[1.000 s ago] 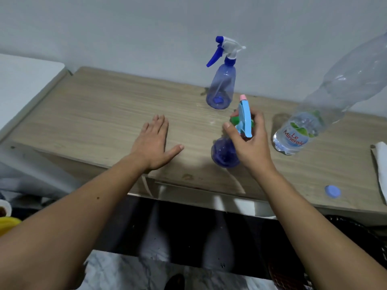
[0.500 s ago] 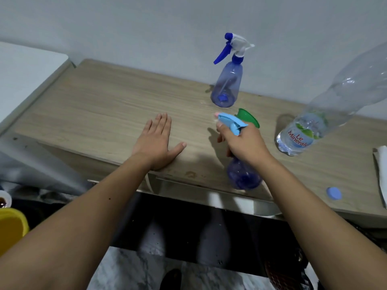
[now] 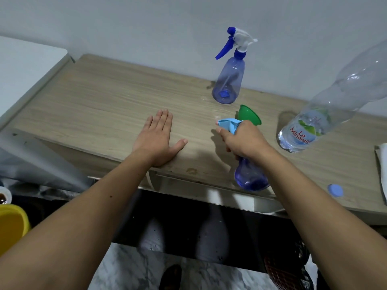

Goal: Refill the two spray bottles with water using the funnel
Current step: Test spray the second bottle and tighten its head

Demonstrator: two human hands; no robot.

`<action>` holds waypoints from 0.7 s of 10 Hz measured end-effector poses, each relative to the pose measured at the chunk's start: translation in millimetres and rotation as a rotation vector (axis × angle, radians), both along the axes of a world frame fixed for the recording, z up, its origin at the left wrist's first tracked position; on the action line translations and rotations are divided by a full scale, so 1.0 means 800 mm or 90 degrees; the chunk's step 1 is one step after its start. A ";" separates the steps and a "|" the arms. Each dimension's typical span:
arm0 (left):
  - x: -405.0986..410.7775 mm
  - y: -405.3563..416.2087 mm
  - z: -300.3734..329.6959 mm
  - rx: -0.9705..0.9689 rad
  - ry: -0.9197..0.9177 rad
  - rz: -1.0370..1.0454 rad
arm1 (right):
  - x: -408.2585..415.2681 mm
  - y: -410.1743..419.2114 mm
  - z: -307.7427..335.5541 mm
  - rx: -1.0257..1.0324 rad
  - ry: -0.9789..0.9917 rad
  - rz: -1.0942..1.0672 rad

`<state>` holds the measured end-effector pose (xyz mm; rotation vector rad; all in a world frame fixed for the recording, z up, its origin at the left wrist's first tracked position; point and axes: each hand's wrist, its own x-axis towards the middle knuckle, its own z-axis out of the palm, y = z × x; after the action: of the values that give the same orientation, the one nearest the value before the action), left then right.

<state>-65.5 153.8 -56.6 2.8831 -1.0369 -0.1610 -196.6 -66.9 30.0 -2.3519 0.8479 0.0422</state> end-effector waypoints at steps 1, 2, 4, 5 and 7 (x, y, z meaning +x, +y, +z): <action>0.000 0.000 0.000 -0.002 0.000 0.000 | -0.004 -0.004 0.000 0.001 -0.020 0.002; 0.000 0.000 0.001 -0.005 0.001 -0.002 | -0.009 0.000 0.009 0.020 -0.019 0.010; 0.000 0.001 0.000 -0.008 0.002 -0.001 | -0.017 0.008 0.028 0.048 -0.060 -0.035; -0.001 0.001 0.001 -0.012 0.004 -0.002 | -0.017 0.009 0.032 0.035 -0.062 -0.052; -0.001 0.001 0.003 -0.017 0.005 -0.004 | -0.017 0.005 0.028 -0.009 -0.045 -0.022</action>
<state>-66.7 154.6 -54.4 2.8534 -1.0386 -0.1565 -210.1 -63.1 52.7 -2.3367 0.8557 -0.0617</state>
